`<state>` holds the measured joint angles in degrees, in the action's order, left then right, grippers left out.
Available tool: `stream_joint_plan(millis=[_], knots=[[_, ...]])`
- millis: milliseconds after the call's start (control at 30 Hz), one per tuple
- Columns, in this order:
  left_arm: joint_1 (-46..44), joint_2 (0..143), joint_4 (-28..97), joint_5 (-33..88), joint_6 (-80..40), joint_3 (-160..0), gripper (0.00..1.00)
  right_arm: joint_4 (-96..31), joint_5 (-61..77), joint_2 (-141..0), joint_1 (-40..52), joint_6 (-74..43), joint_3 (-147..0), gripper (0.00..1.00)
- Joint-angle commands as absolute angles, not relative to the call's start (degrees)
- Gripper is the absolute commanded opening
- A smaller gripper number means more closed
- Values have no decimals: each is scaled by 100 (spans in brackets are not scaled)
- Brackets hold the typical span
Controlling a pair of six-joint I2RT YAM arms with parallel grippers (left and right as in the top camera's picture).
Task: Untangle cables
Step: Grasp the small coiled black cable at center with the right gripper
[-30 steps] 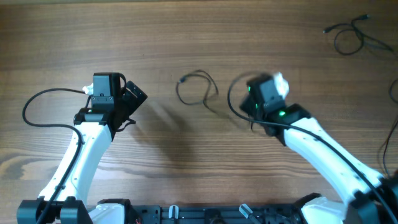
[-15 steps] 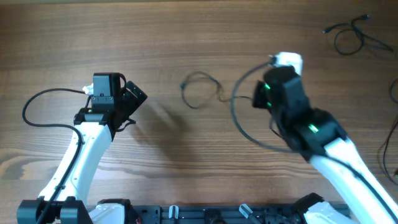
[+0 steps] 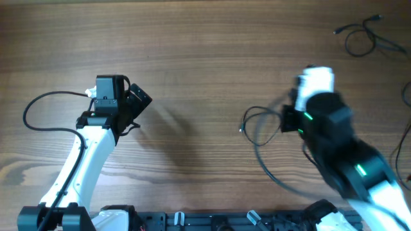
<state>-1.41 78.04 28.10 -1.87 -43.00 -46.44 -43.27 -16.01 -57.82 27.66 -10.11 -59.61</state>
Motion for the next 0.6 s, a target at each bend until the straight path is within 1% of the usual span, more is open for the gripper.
stream_joint_plan(millis=[0, 133, 200, 233, 267, 333, 367, 400, 433, 467, 500, 567], knots=[[-110, 7773, 2794, -248, -4377, -4650, 100, -4307, -685, -7465, 2770, -744, -5898, 5], [-110, 7773, 2794, -246, -4377, -4650, 100, -4272, -633, -9157, 2768, -1876, -5898, 5], [-110, 7773, 2794, -246, -4379, -4650, 100, -4250, -338, -9754, 2768, -2119, -5898, 5], [-110, 7773, 2794, -246, -4379, -4650, 100, -4248, -178, -9948, 2768, -2158, -5898, 8], [-110, 7773, 2794, -246, -4377, -4650, 100, -4246, -104, -10020, 2768, -2174, -5898, 13], [-110, 7773, 2794, -246, -4379, -4650, 100, -4226, 36, -10090, 2768, -2226, -5898, 28], [-110, 7773, 2794, -246, -4377, -4650, 100, -4226, 34, -10088, 2768, -2263, -5898, 40], [-110, 7773, 2794, -246, -4377, -4650, 100, -4219, 34, -10066, 2768, -2259, -5898, 56], [-110, 7773, 2794, -246, -4377, -4650, 100, -4195, 34, -10066, 2768, -2248, -5898, 76], [-110, 7773, 2794, -246, -4377, -4650, 100, -4156, 47, -10066, 2768, -2250, -5898, 89], [-110, 7773, 2794, -248, -4377, -4650, 100, -4117, 137, -10066, 2768, -2250, -5898, 98], [-110, 7773, 2794, -246, -4377, -4650, 100, -4032, 504, -10066, 2768, -2252, -5898, 100]])
